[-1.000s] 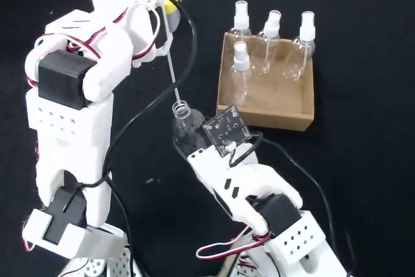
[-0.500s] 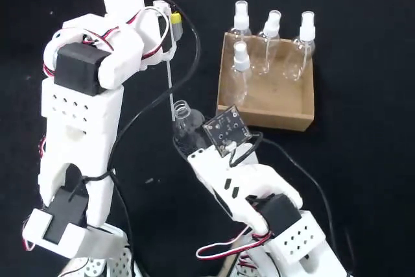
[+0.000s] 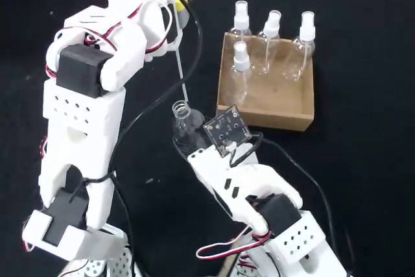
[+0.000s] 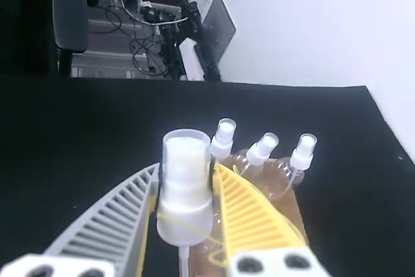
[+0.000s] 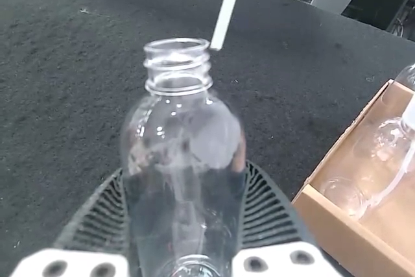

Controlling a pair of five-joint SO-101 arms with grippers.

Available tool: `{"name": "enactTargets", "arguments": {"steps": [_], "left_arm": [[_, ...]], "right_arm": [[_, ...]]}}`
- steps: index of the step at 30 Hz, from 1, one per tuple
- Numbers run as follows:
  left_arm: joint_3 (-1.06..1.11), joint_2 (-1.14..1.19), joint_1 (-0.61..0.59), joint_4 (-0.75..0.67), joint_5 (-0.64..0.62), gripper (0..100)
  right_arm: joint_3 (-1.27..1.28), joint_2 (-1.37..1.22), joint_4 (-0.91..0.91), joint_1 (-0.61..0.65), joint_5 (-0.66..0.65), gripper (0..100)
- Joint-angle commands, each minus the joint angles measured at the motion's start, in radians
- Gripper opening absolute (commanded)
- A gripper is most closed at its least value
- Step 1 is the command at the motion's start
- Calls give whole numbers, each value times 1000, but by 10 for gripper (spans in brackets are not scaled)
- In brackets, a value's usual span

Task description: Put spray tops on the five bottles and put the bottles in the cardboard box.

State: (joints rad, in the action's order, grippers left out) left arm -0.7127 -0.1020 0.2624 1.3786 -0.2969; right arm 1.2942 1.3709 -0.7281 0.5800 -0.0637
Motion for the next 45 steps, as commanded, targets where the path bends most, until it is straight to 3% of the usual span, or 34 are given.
{"name": "enactTargets", "arguments": {"steps": [1,13,21,27,34,41,45], "left_arm": [[47,-52,-1,-6,9,29],[35,-146,-1,-38,72,29],[197,-152,10,-40,69,29],[249,-153,12,-38,-21,29],[252,-232,62,98,-52,30],[392,-245,70,117,-51,31],[418,-247,62,124,-55,149]], "right_arm": [[-12,38,17,6,5,10],[-12,38,17,6,5,10],[-12,38,17,6,5,10],[-12,38,18,6,5,10],[-12,38,21,6,5,10],[-13,38,25,6,5,10],[-13,38,25,6,5,10]]}}
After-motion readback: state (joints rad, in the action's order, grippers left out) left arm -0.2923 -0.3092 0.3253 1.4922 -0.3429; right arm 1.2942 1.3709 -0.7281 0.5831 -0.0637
